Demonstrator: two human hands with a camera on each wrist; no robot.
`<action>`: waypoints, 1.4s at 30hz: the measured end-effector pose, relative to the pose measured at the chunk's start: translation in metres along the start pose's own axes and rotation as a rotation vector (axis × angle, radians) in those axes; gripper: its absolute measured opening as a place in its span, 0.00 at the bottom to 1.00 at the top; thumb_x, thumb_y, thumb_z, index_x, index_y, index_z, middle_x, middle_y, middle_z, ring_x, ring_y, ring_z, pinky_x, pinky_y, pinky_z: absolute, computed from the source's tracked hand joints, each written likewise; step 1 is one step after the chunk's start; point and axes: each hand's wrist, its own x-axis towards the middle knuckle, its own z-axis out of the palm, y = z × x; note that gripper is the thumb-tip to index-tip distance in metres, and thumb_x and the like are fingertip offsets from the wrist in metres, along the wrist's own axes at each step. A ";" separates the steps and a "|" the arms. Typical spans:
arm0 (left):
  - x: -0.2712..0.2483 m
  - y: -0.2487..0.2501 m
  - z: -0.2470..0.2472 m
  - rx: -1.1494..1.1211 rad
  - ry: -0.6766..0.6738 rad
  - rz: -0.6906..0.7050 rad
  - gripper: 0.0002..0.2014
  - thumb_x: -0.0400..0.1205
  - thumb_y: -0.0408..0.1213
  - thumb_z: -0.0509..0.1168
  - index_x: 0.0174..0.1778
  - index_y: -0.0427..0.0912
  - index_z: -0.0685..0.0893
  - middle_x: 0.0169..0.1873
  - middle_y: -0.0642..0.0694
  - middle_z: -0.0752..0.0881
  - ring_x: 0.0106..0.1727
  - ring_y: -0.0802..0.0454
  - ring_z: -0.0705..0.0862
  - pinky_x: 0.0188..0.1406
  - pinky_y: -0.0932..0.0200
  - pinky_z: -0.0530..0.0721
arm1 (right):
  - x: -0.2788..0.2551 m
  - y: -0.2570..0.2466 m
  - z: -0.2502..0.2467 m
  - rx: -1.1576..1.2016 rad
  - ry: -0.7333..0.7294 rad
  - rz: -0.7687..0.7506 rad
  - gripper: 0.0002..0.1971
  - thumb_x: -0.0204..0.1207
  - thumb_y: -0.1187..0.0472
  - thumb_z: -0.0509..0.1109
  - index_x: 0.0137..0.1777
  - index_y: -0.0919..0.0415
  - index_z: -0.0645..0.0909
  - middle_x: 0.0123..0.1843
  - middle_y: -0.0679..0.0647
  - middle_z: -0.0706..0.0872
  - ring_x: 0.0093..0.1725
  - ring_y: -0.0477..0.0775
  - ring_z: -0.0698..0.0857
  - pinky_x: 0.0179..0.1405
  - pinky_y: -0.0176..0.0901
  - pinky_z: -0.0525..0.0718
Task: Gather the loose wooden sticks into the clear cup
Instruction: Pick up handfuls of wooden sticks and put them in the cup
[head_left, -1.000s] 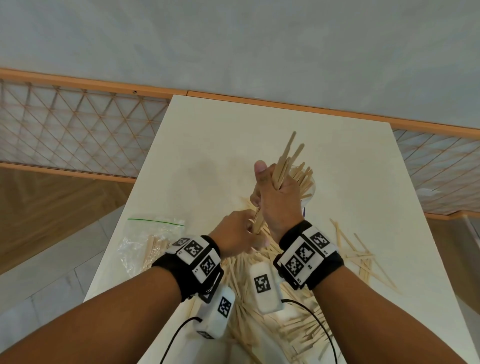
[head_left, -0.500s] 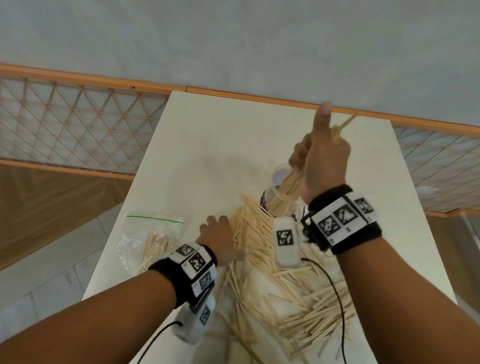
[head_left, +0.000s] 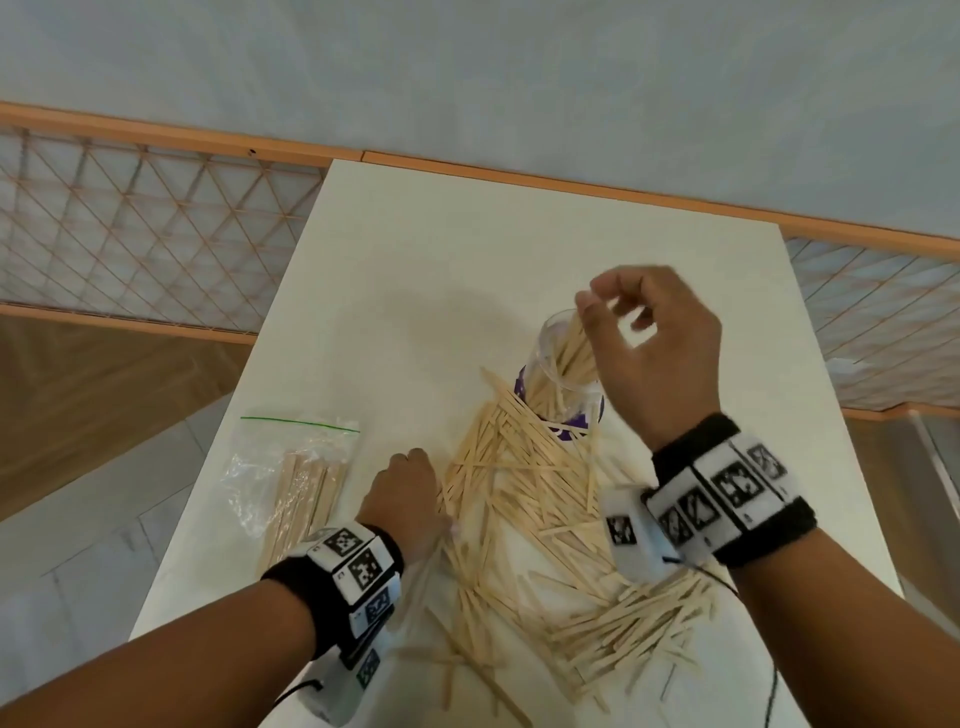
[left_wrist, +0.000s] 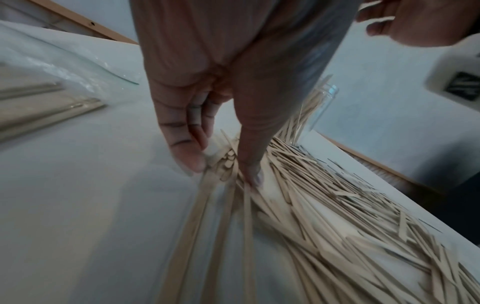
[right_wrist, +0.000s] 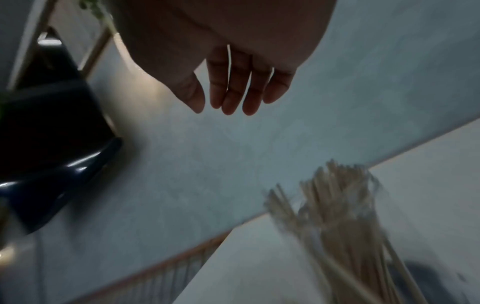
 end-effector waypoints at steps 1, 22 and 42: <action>0.001 0.000 0.001 -0.007 -0.007 0.007 0.29 0.73 0.49 0.75 0.60 0.37 0.72 0.58 0.41 0.79 0.59 0.42 0.81 0.54 0.55 0.80 | -0.017 -0.001 0.002 -0.027 -0.101 -0.023 0.02 0.78 0.57 0.72 0.45 0.54 0.84 0.42 0.45 0.86 0.38 0.42 0.82 0.41 0.30 0.78; 0.026 0.026 0.007 -0.435 0.135 -0.099 0.04 0.75 0.34 0.69 0.44 0.42 0.87 0.44 0.42 0.90 0.49 0.41 0.88 0.52 0.49 0.87 | -0.089 0.052 0.104 -0.316 -0.756 0.381 0.22 0.75 0.44 0.71 0.33 0.52 0.62 0.33 0.48 0.69 0.37 0.53 0.71 0.26 0.39 0.60; 0.048 0.044 -0.048 -1.138 -0.031 -0.161 0.36 0.79 0.56 0.66 0.80 0.47 0.62 0.52 0.43 0.84 0.50 0.45 0.87 0.57 0.40 0.88 | -0.071 0.043 0.096 -0.005 -0.823 0.350 0.04 0.85 0.65 0.56 0.49 0.63 0.64 0.32 0.49 0.72 0.28 0.46 0.71 0.26 0.36 0.67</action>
